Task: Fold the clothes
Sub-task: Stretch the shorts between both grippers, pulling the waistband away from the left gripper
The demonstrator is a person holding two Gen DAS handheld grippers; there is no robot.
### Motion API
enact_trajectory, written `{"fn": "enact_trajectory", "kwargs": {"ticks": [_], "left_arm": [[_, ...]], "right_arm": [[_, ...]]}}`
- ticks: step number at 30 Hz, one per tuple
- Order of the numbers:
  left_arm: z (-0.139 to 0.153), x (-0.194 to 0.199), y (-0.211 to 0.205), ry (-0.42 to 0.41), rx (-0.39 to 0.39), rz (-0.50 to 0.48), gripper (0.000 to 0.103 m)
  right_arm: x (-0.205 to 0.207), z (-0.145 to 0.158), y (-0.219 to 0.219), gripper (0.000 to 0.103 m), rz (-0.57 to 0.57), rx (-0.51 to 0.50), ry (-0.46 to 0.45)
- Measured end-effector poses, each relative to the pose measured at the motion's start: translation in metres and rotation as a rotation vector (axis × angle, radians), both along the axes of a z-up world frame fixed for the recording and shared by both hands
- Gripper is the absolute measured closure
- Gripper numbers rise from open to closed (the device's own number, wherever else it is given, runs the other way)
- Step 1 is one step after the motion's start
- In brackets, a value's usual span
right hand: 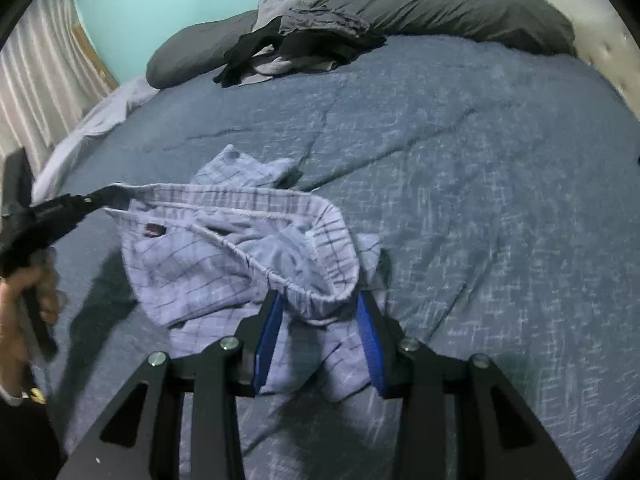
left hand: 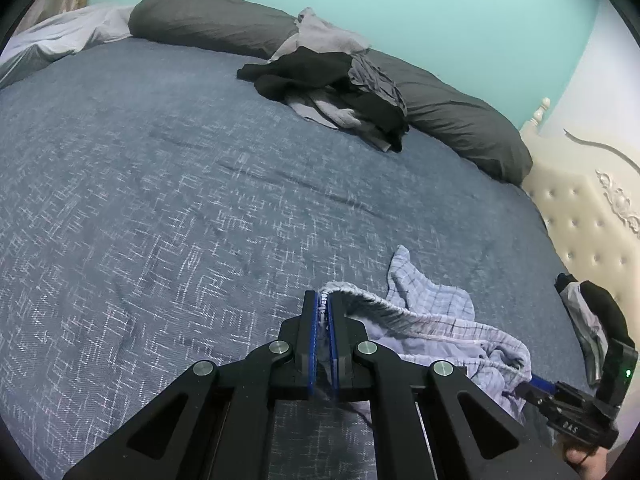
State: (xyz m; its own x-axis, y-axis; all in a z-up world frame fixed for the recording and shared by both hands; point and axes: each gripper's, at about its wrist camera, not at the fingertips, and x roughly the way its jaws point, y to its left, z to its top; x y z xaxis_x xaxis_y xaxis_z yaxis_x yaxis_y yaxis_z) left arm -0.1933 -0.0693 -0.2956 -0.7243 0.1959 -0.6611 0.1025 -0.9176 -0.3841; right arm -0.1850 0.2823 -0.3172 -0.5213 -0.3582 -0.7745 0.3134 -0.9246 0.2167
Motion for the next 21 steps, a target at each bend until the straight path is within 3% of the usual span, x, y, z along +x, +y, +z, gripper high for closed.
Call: {"fn": "enact_trajectory", "kwargs": {"ticks": [3,5,8,11,15,21], "left_arm": [[0.0,0.0,0.0,-0.001,0.001,-0.006,0.098],[0.001,0.0,0.001,0.002,0.007,-0.014,0.098],[0.002,-0.001,0.003,0.005,0.016,-0.038,0.097],[0.006,0.0,0.005,0.017,-0.004,-0.061,0.09],[0.012,0.002,0.001,0.036,0.014,-0.071,0.06],[0.01,0.003,0.0,0.032,-0.016,-0.103,0.06]], "right_arm": [[-0.003,0.001,0.002,0.065,-0.013,-0.02,0.008],[-0.004,0.004,0.001,0.082,-0.013,-0.026,0.027],[-0.008,0.007,0.002,0.093,-0.034,-0.05,0.042],[-0.012,0.008,0.01,0.095,-0.076,-0.084,0.041],[-0.02,0.006,0.02,0.095,-0.127,-0.118,0.025],[-0.024,0.002,0.025,0.095,-0.15,-0.139,0.005]]}}
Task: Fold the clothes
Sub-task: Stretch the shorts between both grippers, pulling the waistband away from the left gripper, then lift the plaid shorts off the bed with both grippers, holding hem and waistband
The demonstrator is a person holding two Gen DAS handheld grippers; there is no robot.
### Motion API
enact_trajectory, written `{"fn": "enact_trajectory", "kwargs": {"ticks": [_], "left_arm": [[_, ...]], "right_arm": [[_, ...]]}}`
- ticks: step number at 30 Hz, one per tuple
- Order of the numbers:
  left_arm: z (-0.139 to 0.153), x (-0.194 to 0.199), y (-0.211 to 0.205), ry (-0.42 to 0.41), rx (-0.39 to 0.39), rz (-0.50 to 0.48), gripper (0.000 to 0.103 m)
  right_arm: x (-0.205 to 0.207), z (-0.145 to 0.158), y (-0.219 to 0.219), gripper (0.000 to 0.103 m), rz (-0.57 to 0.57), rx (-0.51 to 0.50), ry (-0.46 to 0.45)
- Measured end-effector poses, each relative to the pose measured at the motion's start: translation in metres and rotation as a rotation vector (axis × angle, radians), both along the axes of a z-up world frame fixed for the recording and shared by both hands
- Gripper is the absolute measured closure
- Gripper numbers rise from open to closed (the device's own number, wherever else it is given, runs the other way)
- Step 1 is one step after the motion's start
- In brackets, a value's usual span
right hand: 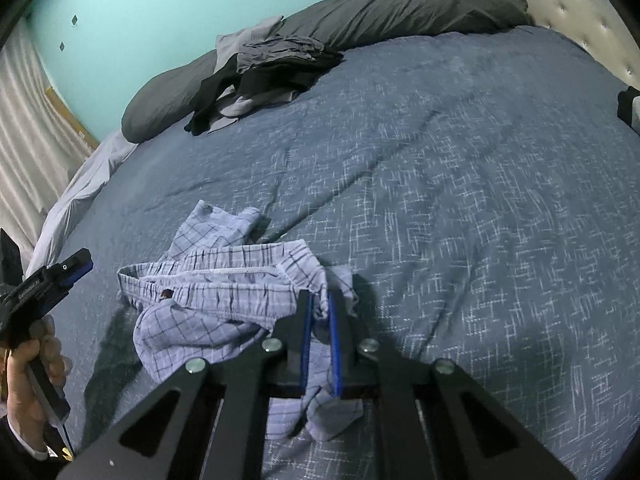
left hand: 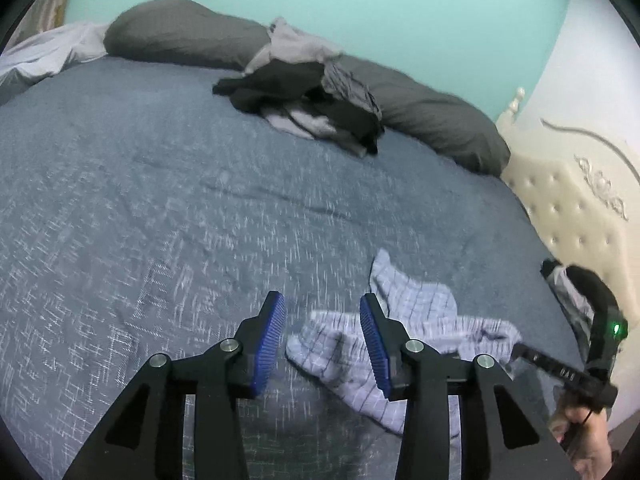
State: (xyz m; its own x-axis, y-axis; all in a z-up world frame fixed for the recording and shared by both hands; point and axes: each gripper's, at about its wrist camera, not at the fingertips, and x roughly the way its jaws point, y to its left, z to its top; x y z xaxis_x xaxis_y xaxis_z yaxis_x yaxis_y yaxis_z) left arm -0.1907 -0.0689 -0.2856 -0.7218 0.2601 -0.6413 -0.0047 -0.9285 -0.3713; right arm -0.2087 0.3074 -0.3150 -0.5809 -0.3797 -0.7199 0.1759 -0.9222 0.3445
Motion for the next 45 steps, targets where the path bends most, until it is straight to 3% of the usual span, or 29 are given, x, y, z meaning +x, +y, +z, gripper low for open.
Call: {"fn": "enact_trajectory", "kwargs": {"ticks": [6,9,19,29,34,39,45], "left_arm": [[-0.03,-0.008,0.006,-0.096,0.0,-0.04,0.06],[-0.037,-0.016,0.003,-0.105,0.042,-0.053,0.06],[-0.047,-0.029,0.022,-0.115,-0.005,-0.092,0.061],[-0.054,-0.043,0.01,-0.128,0.031,-0.067,0.061],[-0.055,-0.043,0.014,-0.124,0.028,-0.104,0.061],[-0.055,-0.042,0.015,-0.124,0.036,-0.115,0.079],[-0.047,-0.036,0.02,-0.104,0.011,-0.124,0.09]], "right_arm": [[-0.001,-0.001,0.004,0.095,-0.005,-0.03,-0.004],[-0.001,-0.002,0.003,0.095,0.0,-0.034,-0.005],[-0.003,-0.004,0.006,0.095,0.009,-0.053,-0.008],[-0.004,-0.006,0.007,0.095,0.022,-0.06,-0.008],[-0.005,-0.007,0.007,0.095,0.022,-0.058,-0.008],[-0.005,-0.008,0.006,0.095,0.021,-0.059,-0.008],[-0.005,-0.008,0.006,0.095,0.023,-0.059,-0.005]]}}
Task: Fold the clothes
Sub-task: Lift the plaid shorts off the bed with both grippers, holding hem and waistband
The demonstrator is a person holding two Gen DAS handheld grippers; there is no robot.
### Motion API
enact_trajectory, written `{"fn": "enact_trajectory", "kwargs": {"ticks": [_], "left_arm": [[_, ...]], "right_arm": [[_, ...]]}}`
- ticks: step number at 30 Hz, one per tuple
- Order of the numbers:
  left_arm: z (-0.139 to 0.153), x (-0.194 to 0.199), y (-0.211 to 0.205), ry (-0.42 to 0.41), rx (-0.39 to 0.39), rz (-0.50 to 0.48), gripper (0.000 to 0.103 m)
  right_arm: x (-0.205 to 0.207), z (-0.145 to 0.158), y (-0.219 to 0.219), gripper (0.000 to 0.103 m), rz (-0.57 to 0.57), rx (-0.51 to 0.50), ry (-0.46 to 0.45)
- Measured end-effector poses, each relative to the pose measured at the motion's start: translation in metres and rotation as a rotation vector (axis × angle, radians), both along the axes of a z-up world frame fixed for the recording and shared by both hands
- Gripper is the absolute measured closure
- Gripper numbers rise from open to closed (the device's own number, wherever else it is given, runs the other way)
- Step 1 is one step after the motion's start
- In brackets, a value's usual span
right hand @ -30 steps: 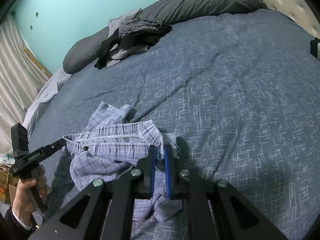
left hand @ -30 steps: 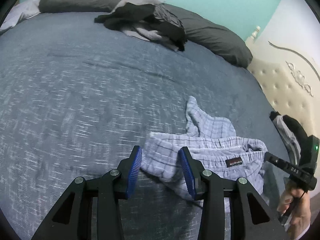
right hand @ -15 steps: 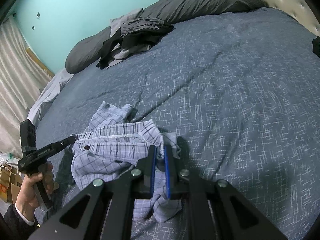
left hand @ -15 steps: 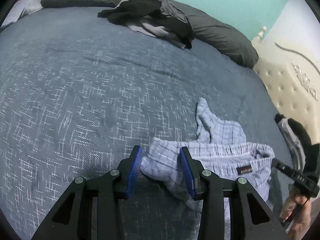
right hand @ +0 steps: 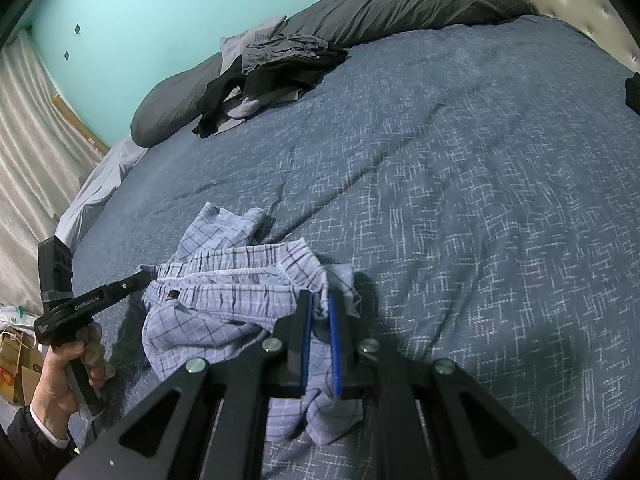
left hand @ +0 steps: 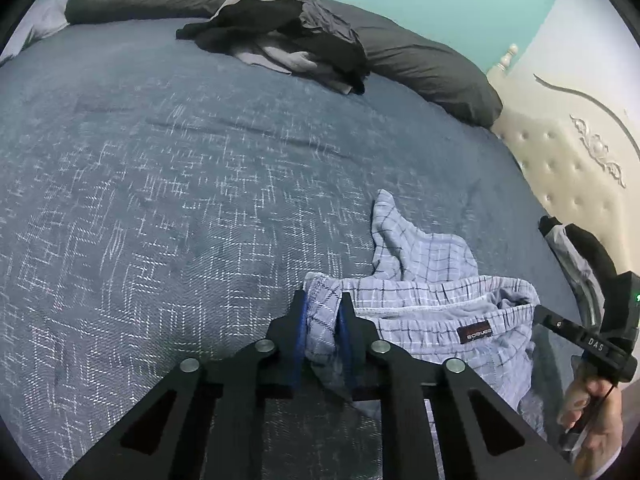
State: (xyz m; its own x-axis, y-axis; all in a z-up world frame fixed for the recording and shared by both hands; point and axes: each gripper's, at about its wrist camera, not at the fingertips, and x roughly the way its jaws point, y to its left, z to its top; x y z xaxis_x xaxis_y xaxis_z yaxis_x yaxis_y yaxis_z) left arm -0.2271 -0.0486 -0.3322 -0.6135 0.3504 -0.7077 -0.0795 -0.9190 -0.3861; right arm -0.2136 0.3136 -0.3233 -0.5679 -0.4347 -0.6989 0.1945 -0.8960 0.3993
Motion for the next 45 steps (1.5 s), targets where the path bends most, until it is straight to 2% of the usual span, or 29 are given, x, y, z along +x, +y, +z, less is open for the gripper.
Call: {"fn": "enact_trajectory", "kwargs": {"ticks": [5,12,19,24,31,35,39,41,45], "left_arm": [[0.016,0.006,0.006,0.051,-0.04,0.006,0.092],[0.057,0.03,0.003,0.172,-0.046,0.031,0.092],[0.095,0.063,0.003,0.269,-0.04,0.033,0.092],[0.114,0.085,0.005,0.294,-0.023,0.039,0.093],[0.167,0.115,0.001,0.358,-0.044,0.048,0.093],[0.213,0.141,-0.003,0.419,-0.062,0.046,0.093],[0.252,0.169,-0.009,0.454,-0.039,0.038,0.093],[0.27,0.184,-0.01,0.47,-0.041,0.031,0.093],[0.293,0.214,-0.012,0.483,-0.043,0.013,0.093]], "right_arm": [[0.003,0.006,0.0,0.095,0.001,-0.004,0.02],[0.009,0.022,-0.003,0.095,0.011,-0.007,0.074],[0.026,0.057,-0.011,0.095,0.038,-0.001,0.162],[0.048,0.081,-0.014,0.097,0.045,0.002,0.207],[0.08,0.133,-0.02,0.097,0.068,0.024,0.284],[0.099,0.178,-0.023,0.098,0.096,0.053,0.347],[0.123,0.225,-0.022,0.098,0.119,0.052,0.415],[0.14,0.25,-0.02,0.098,0.129,0.049,0.449],[0.167,0.28,-0.017,0.098,0.151,0.027,0.485]]}}
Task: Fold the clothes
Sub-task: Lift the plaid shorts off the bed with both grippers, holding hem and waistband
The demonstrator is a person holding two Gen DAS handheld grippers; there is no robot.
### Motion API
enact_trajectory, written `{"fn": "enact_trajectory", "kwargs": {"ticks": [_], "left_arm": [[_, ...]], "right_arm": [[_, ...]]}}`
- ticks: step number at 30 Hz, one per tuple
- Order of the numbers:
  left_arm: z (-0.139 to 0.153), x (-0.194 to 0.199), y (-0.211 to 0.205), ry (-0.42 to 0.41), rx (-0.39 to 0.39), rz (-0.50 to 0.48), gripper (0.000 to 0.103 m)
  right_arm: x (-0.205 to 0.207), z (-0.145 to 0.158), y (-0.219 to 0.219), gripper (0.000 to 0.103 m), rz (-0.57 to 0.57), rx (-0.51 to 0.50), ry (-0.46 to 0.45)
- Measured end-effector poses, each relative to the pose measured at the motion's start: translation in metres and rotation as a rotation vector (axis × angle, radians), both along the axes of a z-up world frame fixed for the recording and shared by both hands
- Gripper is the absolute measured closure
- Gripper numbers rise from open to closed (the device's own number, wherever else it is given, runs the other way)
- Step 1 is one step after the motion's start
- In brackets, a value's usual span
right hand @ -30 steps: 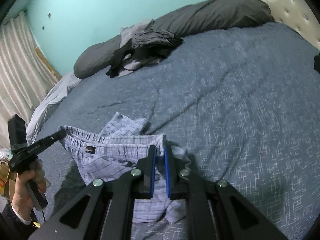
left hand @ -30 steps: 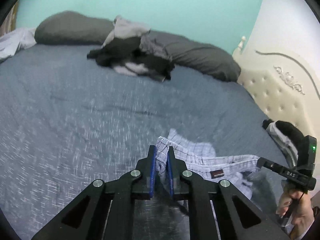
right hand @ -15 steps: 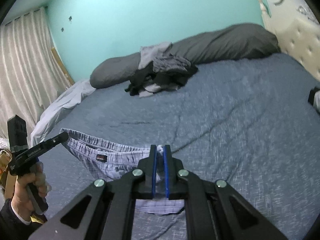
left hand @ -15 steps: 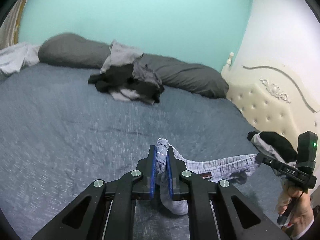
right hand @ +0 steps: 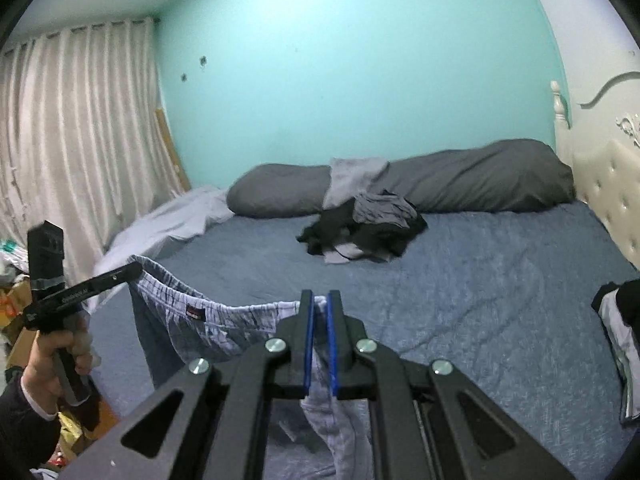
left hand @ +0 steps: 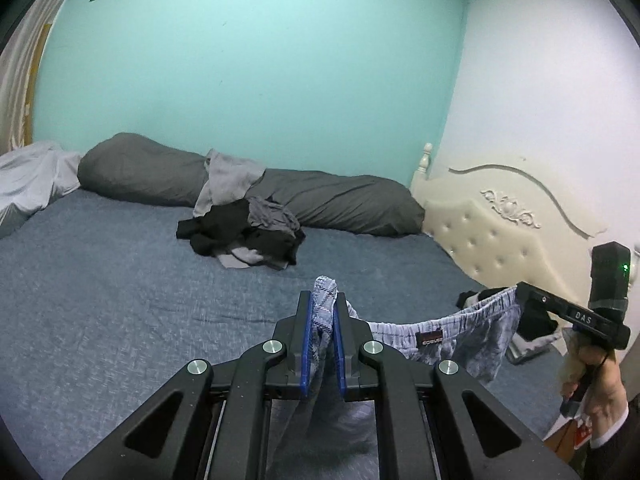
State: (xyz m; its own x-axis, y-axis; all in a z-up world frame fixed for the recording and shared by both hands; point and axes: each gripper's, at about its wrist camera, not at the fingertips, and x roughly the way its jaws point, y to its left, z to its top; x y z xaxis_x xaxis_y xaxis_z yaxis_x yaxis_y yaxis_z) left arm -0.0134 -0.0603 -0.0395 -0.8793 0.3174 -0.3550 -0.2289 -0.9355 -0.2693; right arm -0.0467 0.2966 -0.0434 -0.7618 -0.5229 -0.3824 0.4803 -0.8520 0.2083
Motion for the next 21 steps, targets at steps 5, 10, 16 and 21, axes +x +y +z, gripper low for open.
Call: {"fn": "enact_trajectory", "kwargs": {"ticks": [5,10,16,21], "left_arm": [[-0.01,0.002,-0.002,-0.052,0.015,-0.002,0.093],[-0.055,-0.023,0.0,-0.15,0.0,0.011,0.093],[-0.117,-0.068,0.009,-0.244,-0.012,0.026,0.093],[-0.159,-0.104,0.019,-0.292,-0.033,0.041,0.093]], "right_arm": [[0.011,0.002,0.0,0.098,0.005,0.004,-0.014],[-0.008,-0.033,-0.001,0.098,-0.008,0.012,-0.102],[-0.048,-0.095,0.006,0.098,-0.068,0.016,-0.224],[-0.086,-0.15,0.009,0.098,-0.121,0.011,-0.31]]}}
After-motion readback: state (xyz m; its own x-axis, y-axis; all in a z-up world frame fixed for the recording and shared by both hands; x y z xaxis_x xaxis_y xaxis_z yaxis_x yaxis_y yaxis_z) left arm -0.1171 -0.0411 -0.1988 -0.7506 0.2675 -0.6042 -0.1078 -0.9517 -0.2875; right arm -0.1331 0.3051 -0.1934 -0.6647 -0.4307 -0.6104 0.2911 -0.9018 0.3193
